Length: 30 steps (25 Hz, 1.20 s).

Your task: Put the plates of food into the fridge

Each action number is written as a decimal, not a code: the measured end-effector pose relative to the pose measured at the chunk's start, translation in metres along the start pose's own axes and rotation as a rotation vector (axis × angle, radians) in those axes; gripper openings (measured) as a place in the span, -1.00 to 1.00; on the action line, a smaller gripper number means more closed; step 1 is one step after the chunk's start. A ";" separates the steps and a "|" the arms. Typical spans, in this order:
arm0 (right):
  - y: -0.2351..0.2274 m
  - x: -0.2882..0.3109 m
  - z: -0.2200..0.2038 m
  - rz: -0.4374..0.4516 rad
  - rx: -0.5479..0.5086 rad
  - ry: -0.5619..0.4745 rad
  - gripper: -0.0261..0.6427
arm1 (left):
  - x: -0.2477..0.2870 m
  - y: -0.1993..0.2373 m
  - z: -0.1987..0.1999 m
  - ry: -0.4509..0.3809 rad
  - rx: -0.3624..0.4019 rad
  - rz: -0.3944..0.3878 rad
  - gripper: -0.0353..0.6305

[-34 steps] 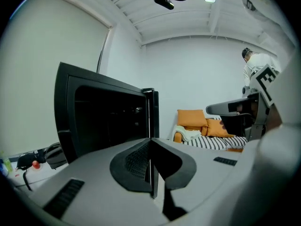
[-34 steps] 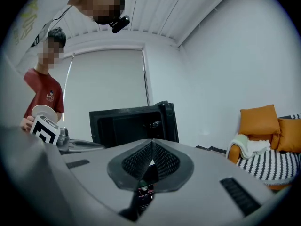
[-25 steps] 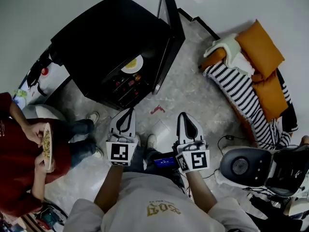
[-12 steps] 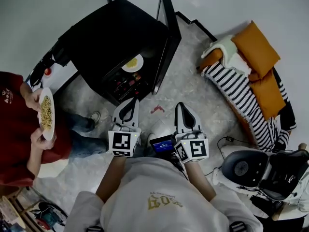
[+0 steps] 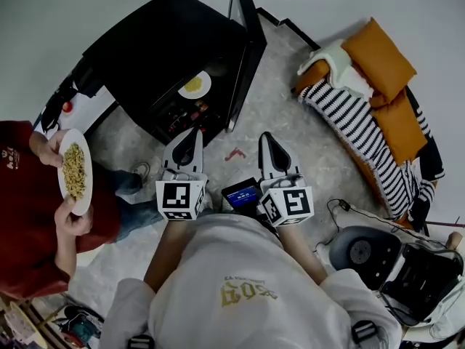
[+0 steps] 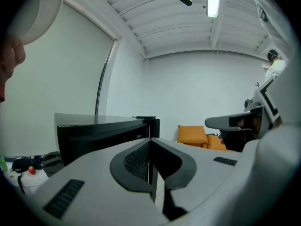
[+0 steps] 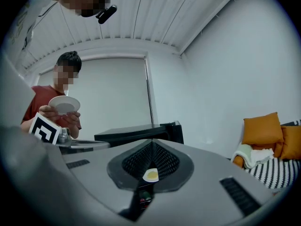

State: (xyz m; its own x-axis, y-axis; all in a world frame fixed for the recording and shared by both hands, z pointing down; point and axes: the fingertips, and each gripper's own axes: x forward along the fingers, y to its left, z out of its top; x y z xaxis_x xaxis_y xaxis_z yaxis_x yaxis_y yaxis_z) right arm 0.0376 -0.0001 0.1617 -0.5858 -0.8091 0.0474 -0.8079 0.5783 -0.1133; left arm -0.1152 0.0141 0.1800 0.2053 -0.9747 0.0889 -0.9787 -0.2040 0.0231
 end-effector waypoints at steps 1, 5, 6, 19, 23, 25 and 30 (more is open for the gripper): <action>0.001 0.001 0.000 0.001 -0.003 0.002 -0.89 | 0.001 0.001 0.000 -0.001 -0.001 -0.002 -0.88; 0.007 0.006 -0.001 0.002 -0.024 0.012 -0.89 | 0.003 0.005 0.003 -0.012 -0.003 -0.007 -0.88; 0.008 0.008 -0.001 0.001 -0.033 0.012 -0.89 | 0.004 0.005 0.004 -0.016 -0.002 -0.008 -0.88; -0.011 0.024 -0.001 -0.029 -0.041 0.016 -0.89 | 0.024 0.006 0.004 -0.015 0.002 -0.013 -0.88; 0.000 0.014 -0.004 -0.029 -0.052 0.009 -0.89 | 0.010 0.006 0.002 -0.030 0.004 -0.016 -0.88; 0.001 0.013 -0.003 -0.030 -0.054 0.007 -0.89 | 0.010 0.007 0.004 -0.034 0.005 -0.016 -0.88; 0.001 0.014 0.002 -0.030 -0.055 0.004 -0.89 | 0.010 0.007 0.010 -0.041 0.007 -0.016 -0.88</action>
State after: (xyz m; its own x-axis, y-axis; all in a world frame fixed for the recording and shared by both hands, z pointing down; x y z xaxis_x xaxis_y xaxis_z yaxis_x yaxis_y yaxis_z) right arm 0.0288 -0.0113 0.1600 -0.5612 -0.8259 0.0539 -0.8275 0.5585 -0.0574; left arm -0.1195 0.0019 0.1716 0.2207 -0.9742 0.0479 -0.9753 -0.2201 0.0169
